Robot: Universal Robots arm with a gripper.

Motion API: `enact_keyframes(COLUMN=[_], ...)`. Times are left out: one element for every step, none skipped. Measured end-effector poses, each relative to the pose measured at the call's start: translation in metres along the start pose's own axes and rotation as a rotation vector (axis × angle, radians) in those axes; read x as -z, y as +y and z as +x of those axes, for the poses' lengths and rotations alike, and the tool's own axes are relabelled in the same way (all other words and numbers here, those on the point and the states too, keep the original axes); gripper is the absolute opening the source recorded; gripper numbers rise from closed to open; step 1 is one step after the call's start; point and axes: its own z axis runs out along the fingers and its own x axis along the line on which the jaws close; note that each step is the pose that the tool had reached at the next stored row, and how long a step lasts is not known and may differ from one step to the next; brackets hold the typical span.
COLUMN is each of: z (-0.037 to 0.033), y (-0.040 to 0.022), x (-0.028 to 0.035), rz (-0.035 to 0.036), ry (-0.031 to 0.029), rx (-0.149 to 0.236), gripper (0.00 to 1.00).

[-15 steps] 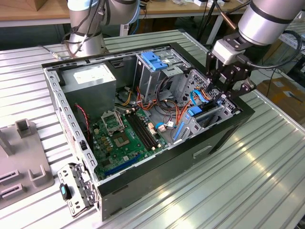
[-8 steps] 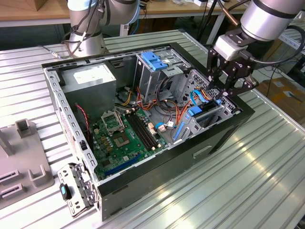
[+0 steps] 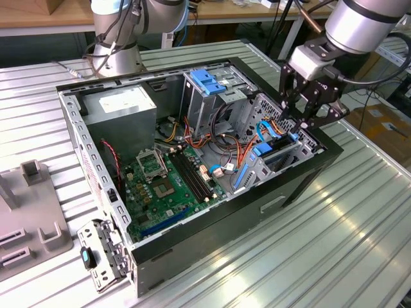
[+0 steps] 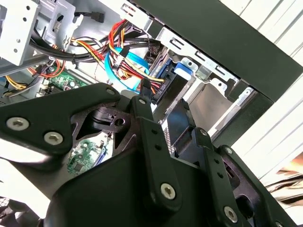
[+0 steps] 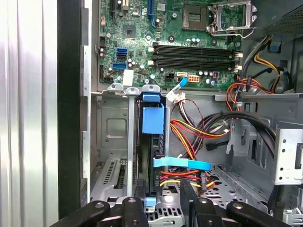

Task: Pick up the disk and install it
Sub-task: 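Insert the second disk wire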

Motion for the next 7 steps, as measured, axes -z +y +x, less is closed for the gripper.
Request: enact_keyframes(z=[0.0,0.0,0.0,-0.0001,-0.0001,-0.0001,-0.0001], y=[0.0,0.0,0.0,-0.0001,-0.0001,-0.0001,-0.0002], x=[0.0002,0.0004,0.0006,0.0008,0.0011,0.0015,0.002], rz=[0.0,0.0,0.0,0.0,0.0,0.0,0.0], ry=[0.0,0.0,0.0,0.0,0.0,0.0,0.0], rx=[0.0,0.0,0.0,0.0,0.0,0.0,0.0], gripper=[0.42,0.42,0.42,0.42,0.42,0.42,0.42])
